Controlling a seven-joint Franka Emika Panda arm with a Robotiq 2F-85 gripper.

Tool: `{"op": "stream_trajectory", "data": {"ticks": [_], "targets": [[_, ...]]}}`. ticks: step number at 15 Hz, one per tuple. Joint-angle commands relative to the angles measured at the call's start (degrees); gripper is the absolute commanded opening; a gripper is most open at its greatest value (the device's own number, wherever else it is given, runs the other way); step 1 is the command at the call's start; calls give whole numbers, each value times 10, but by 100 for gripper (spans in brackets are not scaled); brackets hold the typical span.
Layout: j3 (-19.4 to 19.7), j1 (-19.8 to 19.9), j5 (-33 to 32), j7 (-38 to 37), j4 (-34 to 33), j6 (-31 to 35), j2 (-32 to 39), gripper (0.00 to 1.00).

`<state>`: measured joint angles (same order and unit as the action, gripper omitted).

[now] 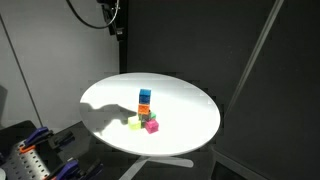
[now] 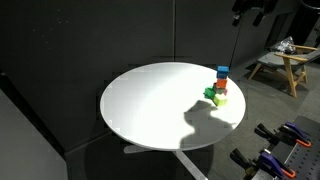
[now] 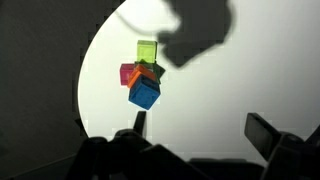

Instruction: Put the blue building block on the table

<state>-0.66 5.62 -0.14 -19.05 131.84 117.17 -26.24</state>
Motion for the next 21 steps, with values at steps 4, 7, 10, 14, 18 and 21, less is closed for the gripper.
{"op": "stream_trajectory", "data": {"ticks": [4,7,10,14,18,21], "targets": [[-12,23,-24,-101,-131,-77,107,100],[-8,24,-33,-142,-171,-87,145,100],[-3,25,-52,-198,-197,-72,184,100],[13,19,-69,-245,-233,-68,238,100],[35,15,-61,-237,-256,-58,284,100],[49,16,-46,-208,-258,-35,305,100]]}}
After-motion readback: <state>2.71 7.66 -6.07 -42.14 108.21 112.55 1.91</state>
